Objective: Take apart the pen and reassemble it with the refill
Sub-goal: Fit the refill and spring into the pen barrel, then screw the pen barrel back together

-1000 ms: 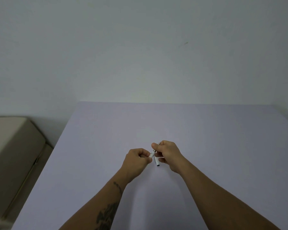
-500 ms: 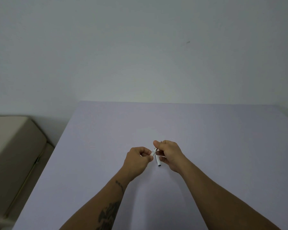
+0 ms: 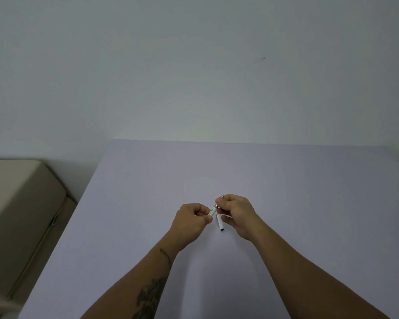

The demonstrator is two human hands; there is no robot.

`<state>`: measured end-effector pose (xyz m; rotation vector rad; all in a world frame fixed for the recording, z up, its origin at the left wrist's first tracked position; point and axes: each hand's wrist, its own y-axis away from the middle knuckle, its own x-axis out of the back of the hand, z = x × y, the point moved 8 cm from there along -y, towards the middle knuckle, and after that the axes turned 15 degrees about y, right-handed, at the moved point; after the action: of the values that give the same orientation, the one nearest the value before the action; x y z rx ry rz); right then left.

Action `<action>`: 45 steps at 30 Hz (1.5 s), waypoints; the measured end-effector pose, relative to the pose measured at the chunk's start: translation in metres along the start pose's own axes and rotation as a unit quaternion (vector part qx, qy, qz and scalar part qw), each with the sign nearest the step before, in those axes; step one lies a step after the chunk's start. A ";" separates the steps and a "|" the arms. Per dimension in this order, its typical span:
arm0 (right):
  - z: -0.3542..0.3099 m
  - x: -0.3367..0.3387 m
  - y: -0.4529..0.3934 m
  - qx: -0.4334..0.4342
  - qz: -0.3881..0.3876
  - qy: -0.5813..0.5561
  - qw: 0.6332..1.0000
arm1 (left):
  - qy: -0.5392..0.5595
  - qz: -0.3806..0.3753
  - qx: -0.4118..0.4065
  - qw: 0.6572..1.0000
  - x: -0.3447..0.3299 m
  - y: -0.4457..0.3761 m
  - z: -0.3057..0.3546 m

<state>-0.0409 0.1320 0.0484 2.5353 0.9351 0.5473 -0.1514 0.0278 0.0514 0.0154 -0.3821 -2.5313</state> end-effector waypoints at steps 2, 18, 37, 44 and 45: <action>-0.001 0.000 0.000 0.005 0.033 0.012 0.999 | -0.007 -0.002 -0.002 1.000 -0.002 0.001 0.001; 0.001 0.000 0.004 0.003 -0.036 -0.024 0.999 | -0.006 -0.003 0.011 1.000 0.000 0.006 0.002; 0.051 0.028 -0.037 -0.029 0.052 0.321 0.945 | -0.057 0.090 0.073 0.992 0.016 -0.008 -0.035; 0.068 0.000 -0.076 -0.022 0.064 0.440 0.896 | -0.011 0.082 0.122 0.989 0.013 -0.009 -0.063; 0.066 -0.004 -0.077 -0.013 0.068 0.453 0.889 | -0.004 0.079 0.128 0.989 0.012 -0.009 -0.066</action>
<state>-0.0525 0.1697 -0.0457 2.2815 0.9887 1.8629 -0.1599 0.0106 -0.0131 0.0698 -0.6822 -2.3114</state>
